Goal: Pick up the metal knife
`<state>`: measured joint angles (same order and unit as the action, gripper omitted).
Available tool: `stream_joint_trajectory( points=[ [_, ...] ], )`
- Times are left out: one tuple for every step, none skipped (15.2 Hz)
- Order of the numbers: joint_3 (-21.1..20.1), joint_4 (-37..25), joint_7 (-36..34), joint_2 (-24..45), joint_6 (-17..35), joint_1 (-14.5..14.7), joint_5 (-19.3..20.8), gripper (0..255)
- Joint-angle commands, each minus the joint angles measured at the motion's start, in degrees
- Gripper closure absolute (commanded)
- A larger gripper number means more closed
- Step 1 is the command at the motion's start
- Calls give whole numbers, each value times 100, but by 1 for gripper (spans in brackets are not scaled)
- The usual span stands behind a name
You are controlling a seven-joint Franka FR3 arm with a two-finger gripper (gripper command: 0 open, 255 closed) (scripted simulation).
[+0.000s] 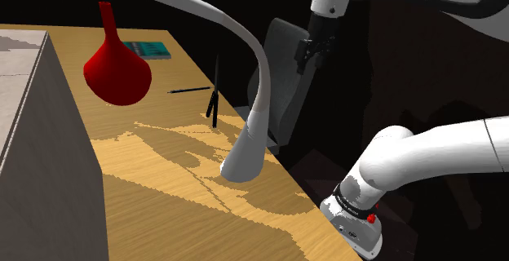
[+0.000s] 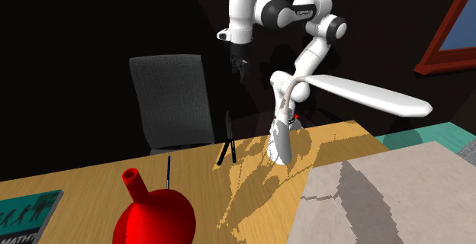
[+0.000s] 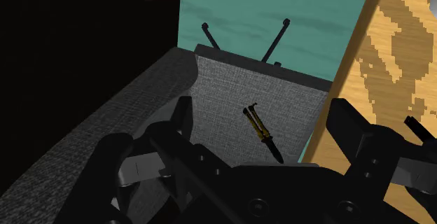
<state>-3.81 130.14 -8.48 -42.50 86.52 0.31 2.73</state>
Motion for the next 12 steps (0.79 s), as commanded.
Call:
stream_joint_trajectory(
  points=[
    [0,0,0,0,0,0,0,0],
    [53,88,208,51,274,95,-37,0],
    [107,168,416,108,544,193,-78,0],
    [159,241,627,172,811,294,-123,0],
    [211,307,840,240,1075,396,-173,0],
    [261,365,1057,314,1333,499,-230,0],
    [311,417,1276,393,1588,606,-290,0],
    [361,461,1498,476,1837,718,-356,0],
    [411,499,1725,562,2080,831,-428,0],
    [460,530,1956,652,2317,947,-506,0],
    [509,555,2192,744,2547,1067,-590,0],
    [557,574,2433,839,2770,1189,-680,0]
  ],
)
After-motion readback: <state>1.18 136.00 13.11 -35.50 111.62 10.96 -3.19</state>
